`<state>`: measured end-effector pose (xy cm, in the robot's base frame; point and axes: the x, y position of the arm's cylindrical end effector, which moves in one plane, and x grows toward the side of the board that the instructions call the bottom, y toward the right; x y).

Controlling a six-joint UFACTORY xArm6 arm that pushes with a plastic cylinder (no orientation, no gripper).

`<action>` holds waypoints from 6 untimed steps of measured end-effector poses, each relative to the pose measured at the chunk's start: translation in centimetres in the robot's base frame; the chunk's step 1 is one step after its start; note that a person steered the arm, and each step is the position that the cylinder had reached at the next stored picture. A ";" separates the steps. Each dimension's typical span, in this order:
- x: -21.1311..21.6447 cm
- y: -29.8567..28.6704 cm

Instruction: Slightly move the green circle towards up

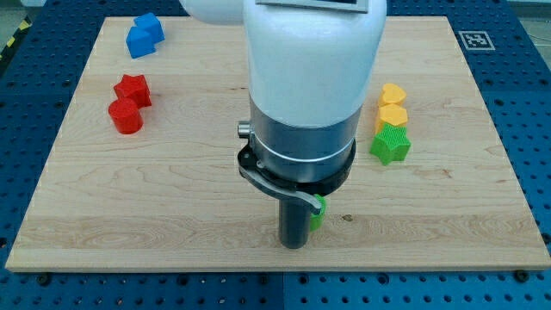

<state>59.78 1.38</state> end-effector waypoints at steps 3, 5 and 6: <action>-4.0 0.0; -7.1 0.0; -7.4 0.0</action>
